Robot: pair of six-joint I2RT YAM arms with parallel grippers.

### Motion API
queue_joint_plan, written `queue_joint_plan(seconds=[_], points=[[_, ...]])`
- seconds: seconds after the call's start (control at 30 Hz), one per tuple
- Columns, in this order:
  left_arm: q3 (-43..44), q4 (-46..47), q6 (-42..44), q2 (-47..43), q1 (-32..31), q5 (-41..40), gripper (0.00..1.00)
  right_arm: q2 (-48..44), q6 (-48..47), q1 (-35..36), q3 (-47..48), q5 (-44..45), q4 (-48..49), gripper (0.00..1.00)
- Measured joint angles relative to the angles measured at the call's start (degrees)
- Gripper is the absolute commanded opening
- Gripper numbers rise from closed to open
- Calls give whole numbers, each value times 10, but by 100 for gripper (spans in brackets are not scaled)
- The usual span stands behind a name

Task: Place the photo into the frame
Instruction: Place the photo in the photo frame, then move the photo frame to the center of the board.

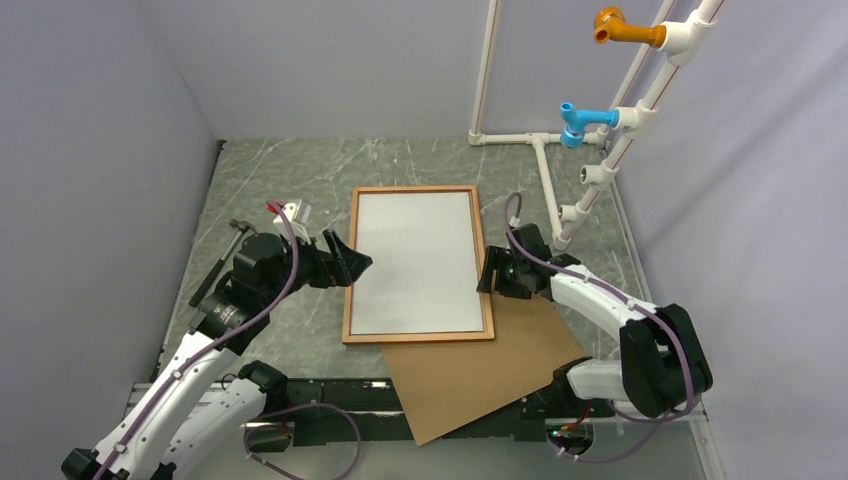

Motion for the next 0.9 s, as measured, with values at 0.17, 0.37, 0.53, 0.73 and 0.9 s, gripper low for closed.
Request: queue_joint_plan(seconds=[0.17,0.37,0.53,0.73,0.9], points=[[2,-10,2,1,0,-1,99,33,-2,13,-1,-7,1,52],[5,-29,3,1,0,-12,99,62,-5,31,12,-3,5,13],[5,-31,4,4,0,-16,99,88,-6,34,37,-4,1,0],[8,-49,12,15,0,-27,99,139,-1,35,88,-2,-6,0],[10,-66,18,19,0,-39,99,186,1,35,140,2,-13,0]])
